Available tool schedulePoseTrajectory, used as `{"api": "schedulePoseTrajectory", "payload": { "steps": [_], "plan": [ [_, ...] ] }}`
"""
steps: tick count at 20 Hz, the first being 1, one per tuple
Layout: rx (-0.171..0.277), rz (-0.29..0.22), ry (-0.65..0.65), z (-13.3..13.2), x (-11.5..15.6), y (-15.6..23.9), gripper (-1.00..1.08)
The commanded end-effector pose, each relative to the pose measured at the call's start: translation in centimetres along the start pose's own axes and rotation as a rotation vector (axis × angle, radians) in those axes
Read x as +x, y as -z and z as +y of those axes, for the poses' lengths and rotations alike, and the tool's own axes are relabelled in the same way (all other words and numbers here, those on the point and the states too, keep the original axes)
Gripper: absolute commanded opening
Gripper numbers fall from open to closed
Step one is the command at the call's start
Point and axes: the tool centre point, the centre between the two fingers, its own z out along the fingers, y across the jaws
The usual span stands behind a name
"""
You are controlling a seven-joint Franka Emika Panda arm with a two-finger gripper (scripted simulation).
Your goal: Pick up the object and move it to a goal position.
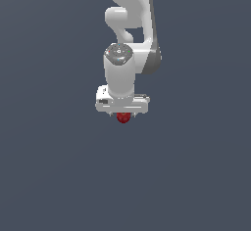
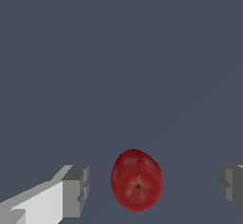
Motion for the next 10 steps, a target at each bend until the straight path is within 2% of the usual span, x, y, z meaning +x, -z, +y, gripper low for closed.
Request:
{"api": "schedulePoseTrajectory", "payload": {
  "steps": [1,10],
  "plan": [
    [0.000,0.000,0.000,0.0,0.0,0.0,1.00],
    [-0.011,-0.009,0.008,2.2,-0.1,0.6,1.00]
  ]
}}
